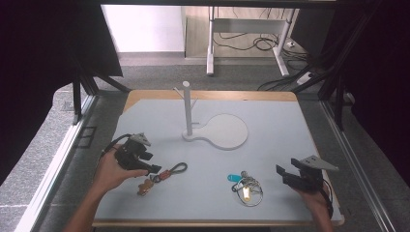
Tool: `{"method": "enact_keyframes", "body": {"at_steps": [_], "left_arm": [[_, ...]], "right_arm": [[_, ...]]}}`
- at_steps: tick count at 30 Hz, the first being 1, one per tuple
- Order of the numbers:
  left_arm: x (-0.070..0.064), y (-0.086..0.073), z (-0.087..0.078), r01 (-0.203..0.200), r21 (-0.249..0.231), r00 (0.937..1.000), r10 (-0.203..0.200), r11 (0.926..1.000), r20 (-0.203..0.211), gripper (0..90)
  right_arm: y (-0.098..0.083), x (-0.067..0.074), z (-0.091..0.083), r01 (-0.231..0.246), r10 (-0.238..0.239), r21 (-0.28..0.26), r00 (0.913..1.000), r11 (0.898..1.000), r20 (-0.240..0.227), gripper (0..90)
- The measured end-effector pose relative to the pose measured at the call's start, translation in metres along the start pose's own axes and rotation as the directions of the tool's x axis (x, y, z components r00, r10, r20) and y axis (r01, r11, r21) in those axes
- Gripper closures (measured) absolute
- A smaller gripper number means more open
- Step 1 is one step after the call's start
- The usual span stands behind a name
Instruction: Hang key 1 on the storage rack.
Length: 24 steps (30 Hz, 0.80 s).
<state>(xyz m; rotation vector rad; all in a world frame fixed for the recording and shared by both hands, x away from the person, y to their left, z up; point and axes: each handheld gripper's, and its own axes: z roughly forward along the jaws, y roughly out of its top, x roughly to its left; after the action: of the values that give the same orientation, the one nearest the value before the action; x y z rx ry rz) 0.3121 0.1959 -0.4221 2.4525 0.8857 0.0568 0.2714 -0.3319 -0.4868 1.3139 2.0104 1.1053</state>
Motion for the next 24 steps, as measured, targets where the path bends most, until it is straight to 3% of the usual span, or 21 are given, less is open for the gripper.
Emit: {"method": "enact_keyframes", "body": {"at_steps": [12,24], "left_arm": [[-0.005,0.014,0.021,-0.046,0.096,0.9989,0.046,0.9943,-0.002,39.7],[-0.004,0.02,0.036,-0.052,0.163,0.9986,0.052,0.9852,0.004,40.7]], "right_arm": [[0.0,0.005,0.005,0.026,-0.026,0.026,0.9997,0.999,-0.004,32.1],[0.0,0.005,0.006,0.019,-0.019,0.037,0.9998,0.999,-0.005,32.0]]}}
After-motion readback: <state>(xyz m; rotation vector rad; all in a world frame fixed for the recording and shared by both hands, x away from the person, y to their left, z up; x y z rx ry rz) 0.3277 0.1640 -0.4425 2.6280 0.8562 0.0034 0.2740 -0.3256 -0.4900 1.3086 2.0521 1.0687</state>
